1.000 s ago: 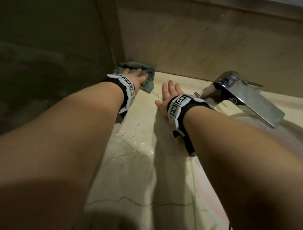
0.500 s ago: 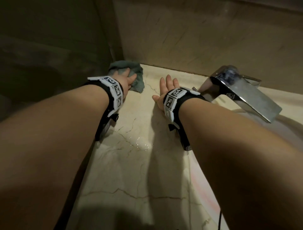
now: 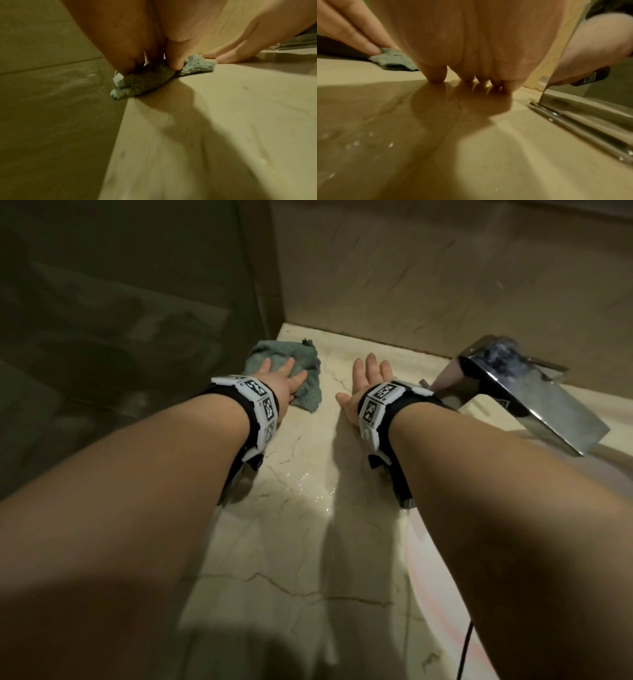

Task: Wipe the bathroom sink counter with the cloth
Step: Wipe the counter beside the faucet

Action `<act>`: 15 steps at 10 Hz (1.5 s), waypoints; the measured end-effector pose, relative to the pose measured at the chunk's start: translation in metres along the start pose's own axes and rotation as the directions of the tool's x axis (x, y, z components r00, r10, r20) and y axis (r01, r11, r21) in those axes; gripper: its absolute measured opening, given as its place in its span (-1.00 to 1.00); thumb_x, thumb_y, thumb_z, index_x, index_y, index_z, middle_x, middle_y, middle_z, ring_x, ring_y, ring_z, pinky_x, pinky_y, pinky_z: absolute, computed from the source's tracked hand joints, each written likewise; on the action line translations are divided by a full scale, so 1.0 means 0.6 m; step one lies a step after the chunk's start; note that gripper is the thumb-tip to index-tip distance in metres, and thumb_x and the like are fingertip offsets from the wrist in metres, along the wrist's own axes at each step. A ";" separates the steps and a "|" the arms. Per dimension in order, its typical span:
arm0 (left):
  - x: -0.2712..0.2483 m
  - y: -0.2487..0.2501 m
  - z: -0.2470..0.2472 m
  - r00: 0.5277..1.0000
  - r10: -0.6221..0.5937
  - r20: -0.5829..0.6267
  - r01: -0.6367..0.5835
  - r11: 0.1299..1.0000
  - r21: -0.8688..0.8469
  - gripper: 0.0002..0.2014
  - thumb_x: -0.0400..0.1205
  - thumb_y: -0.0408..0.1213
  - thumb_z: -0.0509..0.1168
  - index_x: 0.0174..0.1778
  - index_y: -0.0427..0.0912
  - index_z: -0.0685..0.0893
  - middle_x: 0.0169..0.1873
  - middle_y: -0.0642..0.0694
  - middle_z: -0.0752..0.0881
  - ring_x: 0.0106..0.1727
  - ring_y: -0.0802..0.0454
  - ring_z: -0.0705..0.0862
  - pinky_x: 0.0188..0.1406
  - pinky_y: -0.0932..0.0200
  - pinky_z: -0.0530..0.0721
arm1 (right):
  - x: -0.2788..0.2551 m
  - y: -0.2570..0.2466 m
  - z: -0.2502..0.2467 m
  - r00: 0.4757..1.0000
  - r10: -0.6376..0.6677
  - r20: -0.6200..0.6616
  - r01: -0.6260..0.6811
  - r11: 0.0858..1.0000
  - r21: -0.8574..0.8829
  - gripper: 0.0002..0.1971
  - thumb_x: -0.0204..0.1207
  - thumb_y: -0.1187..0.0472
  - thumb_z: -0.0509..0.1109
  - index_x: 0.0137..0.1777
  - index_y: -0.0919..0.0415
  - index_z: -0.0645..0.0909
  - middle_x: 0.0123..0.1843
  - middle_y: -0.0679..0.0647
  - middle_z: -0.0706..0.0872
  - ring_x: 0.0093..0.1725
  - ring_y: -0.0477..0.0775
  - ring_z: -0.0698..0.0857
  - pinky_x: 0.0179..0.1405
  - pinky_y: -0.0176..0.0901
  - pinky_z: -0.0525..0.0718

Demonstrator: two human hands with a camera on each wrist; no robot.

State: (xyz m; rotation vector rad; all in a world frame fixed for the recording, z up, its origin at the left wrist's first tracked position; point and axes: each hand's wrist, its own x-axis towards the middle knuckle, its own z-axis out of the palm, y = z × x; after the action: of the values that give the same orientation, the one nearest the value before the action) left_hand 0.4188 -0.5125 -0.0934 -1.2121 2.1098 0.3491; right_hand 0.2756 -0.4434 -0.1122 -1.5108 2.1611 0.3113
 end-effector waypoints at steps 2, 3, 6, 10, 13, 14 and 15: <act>0.035 0.013 -0.058 1.000 0.010 -0.020 -0.009 0.998 0.059 -0.35 0.76 -0.29 0.06 0.68 0.01 -0.16 0.68 -0.10 -0.24 0.67 -0.34 -0.18 0.64 -0.25 -0.01 | 0.001 0.005 0.003 0.999 -0.029 -0.018 0.029 1.000 0.001 -0.26 0.67 -0.19 -0.04 0.68 0.10 -0.28 0.71 0.06 -0.31 0.70 0.17 -0.26 0.67 0.03 -0.18; 0.040 0.021 -0.076 0.999 0.004 -0.037 -0.001 0.996 0.088 -0.35 0.76 -0.26 0.07 0.68 -0.01 -0.16 0.68 -0.10 -0.22 0.67 -0.33 -0.16 0.61 -0.23 0.01 | 0.002 0.007 0.002 0.999 -0.037 -0.020 0.037 0.999 0.004 -0.26 0.67 -0.19 -0.04 0.68 0.09 -0.28 0.72 0.06 -0.31 0.70 0.17 -0.26 0.67 0.03 -0.18; 0.026 0.030 -0.057 1.000 0.011 -0.014 -0.010 0.996 0.086 -0.33 0.76 -0.25 0.08 0.68 0.03 -0.19 0.68 -0.08 -0.25 0.67 -0.32 -0.19 0.64 -0.27 -0.01 | 0.003 0.006 0.006 0.999 -0.037 -0.034 0.038 0.999 0.024 -0.27 0.67 -0.18 -0.05 0.68 0.08 -0.28 0.71 0.05 -0.32 0.70 0.15 -0.27 0.66 0.03 -0.20; -0.005 0.050 -0.017 0.999 0.031 0.029 -0.033 0.996 0.080 -0.29 0.75 -0.35 0.10 0.67 0.08 -0.20 0.67 -0.01 -0.30 0.68 -0.24 -0.25 0.63 -0.28 -0.02 | 0.005 0.008 0.009 0.998 -0.040 -0.054 0.039 0.999 -0.015 -0.28 0.66 -0.18 -0.07 0.68 0.08 -0.28 0.72 0.06 -0.31 0.70 0.16 -0.25 0.67 0.02 -0.19; 0.027 0.050 -0.076 0.999 0.008 -0.044 -0.003 0.992 0.123 -0.33 0.76 -0.23 0.08 0.68 0.03 -0.19 0.68 -0.08 -0.23 0.68 -0.32 -0.17 0.65 -0.26 -0.02 | -0.008 -0.027 0.002 0.995 -0.083 -0.054 0.080 0.996 -0.046 -0.24 0.65 -0.22 -0.08 0.68 0.12 -0.30 0.71 0.05 -0.31 0.70 0.15 -0.26 0.67 0.02 -0.19; 0.028 0.045 -0.074 0.998 0.004 -0.057 0.004 0.990 0.142 -0.34 0.76 -0.23 0.07 0.68 0.04 -0.19 0.69 -0.06 -0.21 0.68 -0.30 -0.14 0.64 -0.26 0.00 | -0.011 -0.032 0.002 0.995 -0.087 -0.041 0.084 0.994 -0.067 -0.24 0.65 -0.22 -0.08 0.68 0.14 -0.30 0.71 0.05 -0.32 0.70 0.14 -0.26 0.67 0.02 -0.18; 0.030 0.049 -0.059 0.998 0.027 -0.048 -0.021 0.991 0.131 -0.34 0.76 -0.24 0.07 0.68 0.03 -0.18 0.69 -0.07 -0.21 0.68 -0.30 -0.16 0.64 -0.25 -0.02 | -0.009 -0.030 0.013 0.997 -0.067 -0.022 0.066 0.996 -0.059 -0.24 0.65 -0.22 -0.07 0.68 0.15 -0.29 0.71 0.06 -0.31 0.70 0.14 -0.26 0.67 0.02 -0.19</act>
State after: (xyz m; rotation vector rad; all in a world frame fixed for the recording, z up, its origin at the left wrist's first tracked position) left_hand 0.3730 -0.5276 -0.0821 -1.1308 2.1557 0.1896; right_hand 0.2956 -0.4418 -0.1149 -1.6227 2.1314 0.3377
